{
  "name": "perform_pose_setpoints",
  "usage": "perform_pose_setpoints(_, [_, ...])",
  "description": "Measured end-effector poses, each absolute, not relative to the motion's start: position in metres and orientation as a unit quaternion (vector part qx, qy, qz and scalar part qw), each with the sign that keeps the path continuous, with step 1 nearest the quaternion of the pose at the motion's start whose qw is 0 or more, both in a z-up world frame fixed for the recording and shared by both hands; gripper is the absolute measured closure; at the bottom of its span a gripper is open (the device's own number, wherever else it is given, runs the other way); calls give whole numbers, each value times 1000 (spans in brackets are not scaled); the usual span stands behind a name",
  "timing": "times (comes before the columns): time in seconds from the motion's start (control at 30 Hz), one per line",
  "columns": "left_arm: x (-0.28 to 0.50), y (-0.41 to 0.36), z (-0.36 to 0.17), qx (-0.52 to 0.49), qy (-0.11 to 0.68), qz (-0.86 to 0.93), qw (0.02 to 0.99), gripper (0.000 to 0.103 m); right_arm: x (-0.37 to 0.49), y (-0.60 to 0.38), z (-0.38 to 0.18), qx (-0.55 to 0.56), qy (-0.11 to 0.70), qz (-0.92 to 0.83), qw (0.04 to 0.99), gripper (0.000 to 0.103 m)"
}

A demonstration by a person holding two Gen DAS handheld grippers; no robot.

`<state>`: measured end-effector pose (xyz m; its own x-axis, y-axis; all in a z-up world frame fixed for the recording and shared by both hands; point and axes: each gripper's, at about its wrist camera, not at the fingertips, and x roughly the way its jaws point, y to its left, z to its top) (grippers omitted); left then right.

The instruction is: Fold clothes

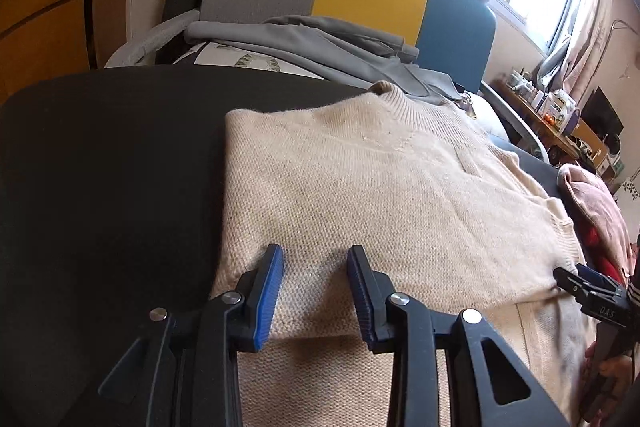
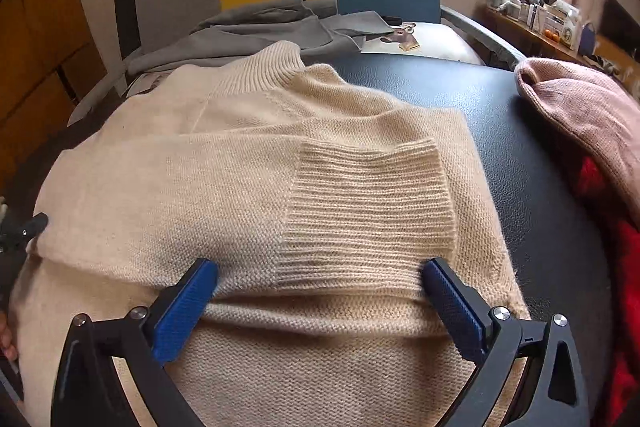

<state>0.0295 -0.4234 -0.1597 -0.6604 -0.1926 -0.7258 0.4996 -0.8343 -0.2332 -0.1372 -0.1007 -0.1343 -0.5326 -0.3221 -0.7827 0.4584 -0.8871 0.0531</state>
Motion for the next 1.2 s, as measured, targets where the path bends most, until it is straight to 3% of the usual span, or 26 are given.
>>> perform_pose_setpoints(0.3, [30, -424, -163, 358, 216, -887, 195, 68, -133, -102, -133, 424, 88, -874, 221, 0])
perform_pose_setpoints(0.37, [35, -432, -161, 353, 242, -885, 184, 68, -135, -103, -134, 424, 90, -874, 221, 0])
perform_pose_setpoints(0.5, [72, -464, -155, 302, 378, -861, 157, 68, -138, -104, -135, 424, 89, -874, 221, 0])
perform_pose_setpoints(0.6, [102, -471, -145, 279, 386, -863, 169, 68, -138, -103, -136, 423, 87, -874, 223, 0])
perform_pose_setpoints(1.0, [60, -425, -130, 350, 238, -893, 152, 66, -136, -101, -135, 422, 86, -875, 222, 0])
perform_pose_setpoints(1.2, [33, -421, -158, 383, 205, -885, 168, 65, -136, -101, -136, 422, 86, -875, 222, 0])
